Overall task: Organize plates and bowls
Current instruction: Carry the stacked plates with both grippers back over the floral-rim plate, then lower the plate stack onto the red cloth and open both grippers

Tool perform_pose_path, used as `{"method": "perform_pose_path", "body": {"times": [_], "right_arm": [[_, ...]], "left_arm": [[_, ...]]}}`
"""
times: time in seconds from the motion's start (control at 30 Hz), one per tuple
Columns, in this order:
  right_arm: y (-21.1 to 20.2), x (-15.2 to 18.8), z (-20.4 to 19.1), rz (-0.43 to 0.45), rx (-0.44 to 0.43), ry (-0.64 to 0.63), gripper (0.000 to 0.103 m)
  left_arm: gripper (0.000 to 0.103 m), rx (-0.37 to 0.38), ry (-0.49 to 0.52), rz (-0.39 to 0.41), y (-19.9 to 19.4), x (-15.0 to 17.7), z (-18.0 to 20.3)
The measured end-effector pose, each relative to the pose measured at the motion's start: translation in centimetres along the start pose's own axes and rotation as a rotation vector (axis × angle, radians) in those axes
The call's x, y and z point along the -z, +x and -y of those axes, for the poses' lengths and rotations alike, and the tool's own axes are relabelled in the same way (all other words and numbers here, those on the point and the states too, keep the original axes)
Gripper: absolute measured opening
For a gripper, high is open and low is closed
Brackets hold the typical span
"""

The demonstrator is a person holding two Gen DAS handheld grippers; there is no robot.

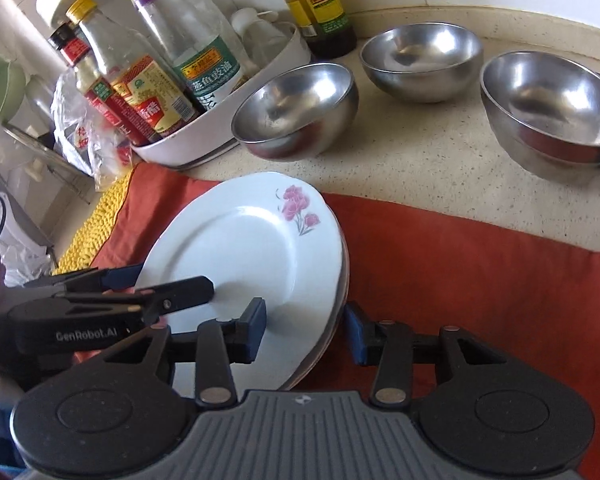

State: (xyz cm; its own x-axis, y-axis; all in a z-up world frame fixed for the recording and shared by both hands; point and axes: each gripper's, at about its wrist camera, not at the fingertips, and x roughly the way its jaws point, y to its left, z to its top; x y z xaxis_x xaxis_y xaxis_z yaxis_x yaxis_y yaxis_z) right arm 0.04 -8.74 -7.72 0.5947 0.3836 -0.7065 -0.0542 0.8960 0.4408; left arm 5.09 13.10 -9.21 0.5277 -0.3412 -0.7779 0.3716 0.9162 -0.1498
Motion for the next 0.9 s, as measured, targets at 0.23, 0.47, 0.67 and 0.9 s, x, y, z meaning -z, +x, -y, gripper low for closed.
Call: {"method": "perform_pose_path", "body": {"times": [0.23,0.47,0.67,0.9], "right_arm": [[0.4,-0.2,-1.1,0.017,0.028,-0.030,0.044],[2.1,-0.3,-3.2,-0.019,-0.034,-0.091,0.044],[1.6,-0.7,-3.0,-0.001,-0.039,-0.088,0.043],[-0.9,-2.2,-2.6,0.096,0.002,-0.100,0.043]], "left_arm": [[0.087,-0.036,-0.004,0.000,-0.4,-0.2,-0.3],[0.084,-0.085,-0.054,0.009,-1.4,-0.1,-3.0],[0.082,-0.091,-0.052,0.022,-2.1,0.0,-3.1],[0.085,-0.125,-0.011,0.099,-4.4,-1.8,-2.4]]}}
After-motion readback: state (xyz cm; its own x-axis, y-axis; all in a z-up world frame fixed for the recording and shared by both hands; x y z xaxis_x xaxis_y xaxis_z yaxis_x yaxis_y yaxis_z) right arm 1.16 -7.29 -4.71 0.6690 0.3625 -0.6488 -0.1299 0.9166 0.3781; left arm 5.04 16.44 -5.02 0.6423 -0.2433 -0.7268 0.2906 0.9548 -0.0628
